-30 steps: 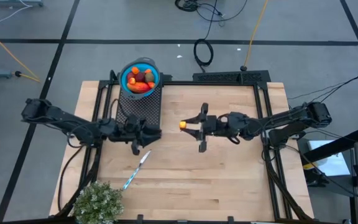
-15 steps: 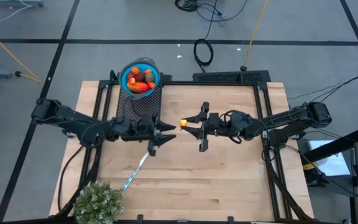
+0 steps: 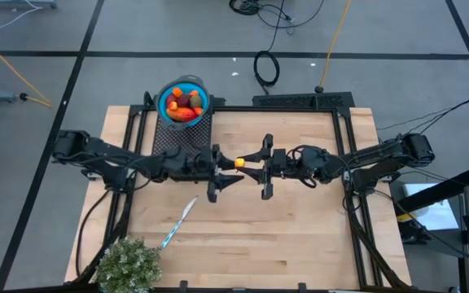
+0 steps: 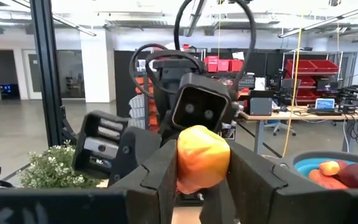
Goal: Pick & Place Fruit
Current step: Put the orange pear into the blue strainer bowl on the shelf
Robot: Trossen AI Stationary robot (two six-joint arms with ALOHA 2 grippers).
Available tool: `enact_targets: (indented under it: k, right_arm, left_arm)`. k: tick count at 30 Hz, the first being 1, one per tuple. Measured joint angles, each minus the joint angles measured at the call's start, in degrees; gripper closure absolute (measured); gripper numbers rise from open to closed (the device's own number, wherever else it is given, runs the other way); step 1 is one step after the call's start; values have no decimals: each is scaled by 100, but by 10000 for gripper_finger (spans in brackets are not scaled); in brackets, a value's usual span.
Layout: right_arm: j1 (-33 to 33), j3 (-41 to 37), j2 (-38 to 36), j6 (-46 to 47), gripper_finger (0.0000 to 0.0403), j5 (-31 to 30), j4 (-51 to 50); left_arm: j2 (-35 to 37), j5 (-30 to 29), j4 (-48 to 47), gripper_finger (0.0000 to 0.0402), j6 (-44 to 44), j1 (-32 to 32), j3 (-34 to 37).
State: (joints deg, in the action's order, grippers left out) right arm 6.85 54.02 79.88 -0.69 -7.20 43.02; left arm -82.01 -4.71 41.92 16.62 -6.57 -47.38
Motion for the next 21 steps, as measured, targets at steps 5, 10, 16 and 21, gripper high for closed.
enact_targets:
  k: [5,10,16,21]
  right_arm:
    - [0,0,0,-19,287,1,-101]
    - [0,0,0,-19,287,0,-260]
    - [0,0,0,-41,287,0,-269]
    - [0,0,0,-43,287,-2,-299]
  left_arm:
    - [-91,228,-333,203,3,110,-265]
    - [-61,274,-425,204,4,110,-268]
    - [-38,276,-701,204,49,110,-272]
    - [-38,276,-718,205,182,110,-272]
